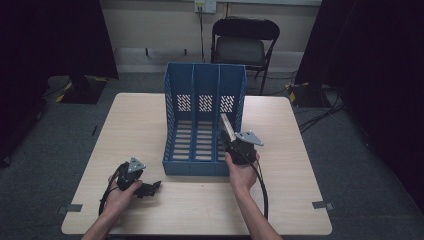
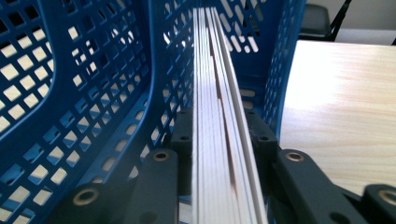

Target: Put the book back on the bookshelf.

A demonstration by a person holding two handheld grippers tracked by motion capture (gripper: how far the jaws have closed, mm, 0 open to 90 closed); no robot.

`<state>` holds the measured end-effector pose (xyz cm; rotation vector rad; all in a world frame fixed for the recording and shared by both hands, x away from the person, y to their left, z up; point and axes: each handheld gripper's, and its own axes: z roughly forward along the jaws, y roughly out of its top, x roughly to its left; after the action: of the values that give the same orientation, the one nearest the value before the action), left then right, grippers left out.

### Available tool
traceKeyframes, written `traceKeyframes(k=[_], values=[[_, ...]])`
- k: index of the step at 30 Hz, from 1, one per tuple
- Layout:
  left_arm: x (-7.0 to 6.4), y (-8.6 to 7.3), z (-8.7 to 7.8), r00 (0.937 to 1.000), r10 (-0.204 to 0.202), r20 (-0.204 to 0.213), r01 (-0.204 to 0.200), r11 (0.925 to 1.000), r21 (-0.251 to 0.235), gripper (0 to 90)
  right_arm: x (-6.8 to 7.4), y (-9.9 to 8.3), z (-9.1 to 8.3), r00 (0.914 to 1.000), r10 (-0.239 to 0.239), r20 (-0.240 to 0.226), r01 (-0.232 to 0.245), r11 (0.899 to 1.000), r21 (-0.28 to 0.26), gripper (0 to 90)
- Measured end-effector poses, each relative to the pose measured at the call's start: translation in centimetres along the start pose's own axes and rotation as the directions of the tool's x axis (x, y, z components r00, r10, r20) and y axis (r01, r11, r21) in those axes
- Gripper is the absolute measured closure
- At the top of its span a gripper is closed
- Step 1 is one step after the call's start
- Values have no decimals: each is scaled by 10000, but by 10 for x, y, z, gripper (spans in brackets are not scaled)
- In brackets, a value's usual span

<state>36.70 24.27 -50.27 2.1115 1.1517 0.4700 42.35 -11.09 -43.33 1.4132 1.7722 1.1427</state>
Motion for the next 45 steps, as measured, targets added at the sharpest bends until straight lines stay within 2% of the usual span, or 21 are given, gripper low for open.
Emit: traceKeyframes(k=[2,4,8,11,16,25,33,37,42,45], values=[[0,0,0,10000,3,-1,-3,10000,1,0,0,2,2,9999,97,33,-98,9999,82,681],[0,0,0,10000,-3,0,3,10000,-2,0,2,4,4,9998,-120,152,117,9998,176,686],[0,0,0,10000,-2,-2,2,10000,-3,0,4,2,3,9992,-298,268,296,9995,55,747],[0,0,0,10000,-3,-2,3,10000,-3,0,4,0,3,9988,-296,398,301,9995,-107,761],[0,0,0,10000,-3,1,3,10000,-1,0,8,-2,1,9953,-556,790,577,9980,-246,765],[0,0,0,10000,1,-1,-1,10000,3,0,8,-5,-2,9893,-35,1456,120,9983,-574,767],[0,0,0,10000,2,1,-2,10000,6,0,10,-6,-2,9802,296,1958,-170,9977,-658,767],[1,1,0,9998,175,-7,-175,9998,73,0,11,-6,-2,9722,523,2282,-336,9958,-851,767],[1,1,0,9998,178,-6,-178,9998,67,0,12,-6,-1,9643,673,2560,-476,9955,-823,766],[1,1,0,9998,182,3,-182,9998,64,0,12,-5,-1,9640,627,2585,-447,9962,-750,764]])
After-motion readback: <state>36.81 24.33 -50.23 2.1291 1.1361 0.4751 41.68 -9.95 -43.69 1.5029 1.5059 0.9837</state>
